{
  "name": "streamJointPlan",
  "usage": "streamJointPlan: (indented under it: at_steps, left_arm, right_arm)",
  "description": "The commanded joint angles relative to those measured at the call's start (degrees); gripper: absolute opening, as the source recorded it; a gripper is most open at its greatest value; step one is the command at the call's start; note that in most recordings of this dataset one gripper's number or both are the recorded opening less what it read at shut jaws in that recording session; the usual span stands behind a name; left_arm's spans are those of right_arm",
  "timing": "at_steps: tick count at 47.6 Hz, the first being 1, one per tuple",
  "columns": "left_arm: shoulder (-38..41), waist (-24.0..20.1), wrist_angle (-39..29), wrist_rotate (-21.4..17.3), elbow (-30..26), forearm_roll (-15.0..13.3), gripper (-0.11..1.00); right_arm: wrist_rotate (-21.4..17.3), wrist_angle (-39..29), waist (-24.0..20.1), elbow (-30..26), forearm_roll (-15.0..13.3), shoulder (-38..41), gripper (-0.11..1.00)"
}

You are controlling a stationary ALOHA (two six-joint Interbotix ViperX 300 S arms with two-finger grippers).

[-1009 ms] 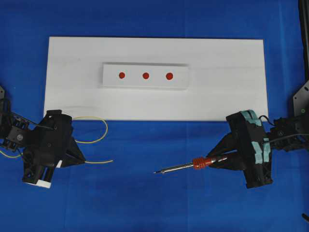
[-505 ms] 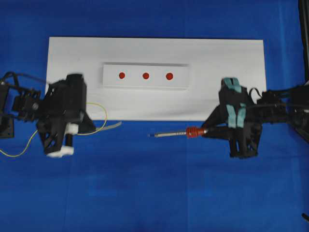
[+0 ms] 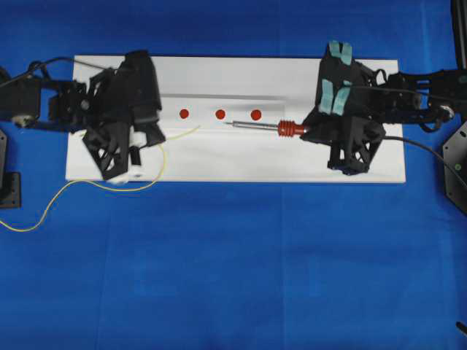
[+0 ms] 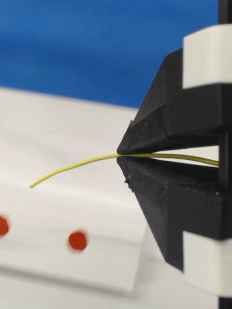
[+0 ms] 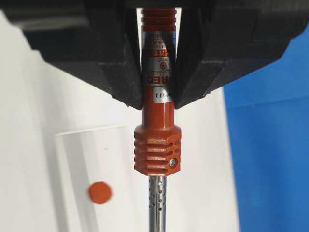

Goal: Touch the tip of the soldering iron to the tip of the solder at the mark.
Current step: 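Lift both tools and bring them over the red dots on the strip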

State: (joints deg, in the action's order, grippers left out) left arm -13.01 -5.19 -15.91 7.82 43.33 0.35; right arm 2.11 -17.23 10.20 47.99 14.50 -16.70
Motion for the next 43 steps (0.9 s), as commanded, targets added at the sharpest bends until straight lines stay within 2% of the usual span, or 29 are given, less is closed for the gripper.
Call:
streamJointPlan:
  at_steps: [1,9,27,43]
  left_arm:
    - [0.35,-1.14,0.18,-1.05,-2.46,0.09,0.03]
    - [1.23,-1.67,0.0,-2.2,-3.43,0.09,0.03]
    - [0.79,-2.37,-1.58,-1.67,-2.64,0.09,0.03]
    - [-2.72,-3.78,-1.58,-0.35,2.37,0.09,0.03]
  right_arm:
    - [0.0,-0.09,1.14,-2.11,-0.79,0.09,0.06]
    - [0.0,-0.18,2.37,-2.55,-1.67,0.53,0.06]
    - [-0.18,-0.18,2.72,-2.55,-2.2,0.53,0.06]
    - [-0.26,-0.09,2.72,-2.64,-2.2,0.53,0.06]
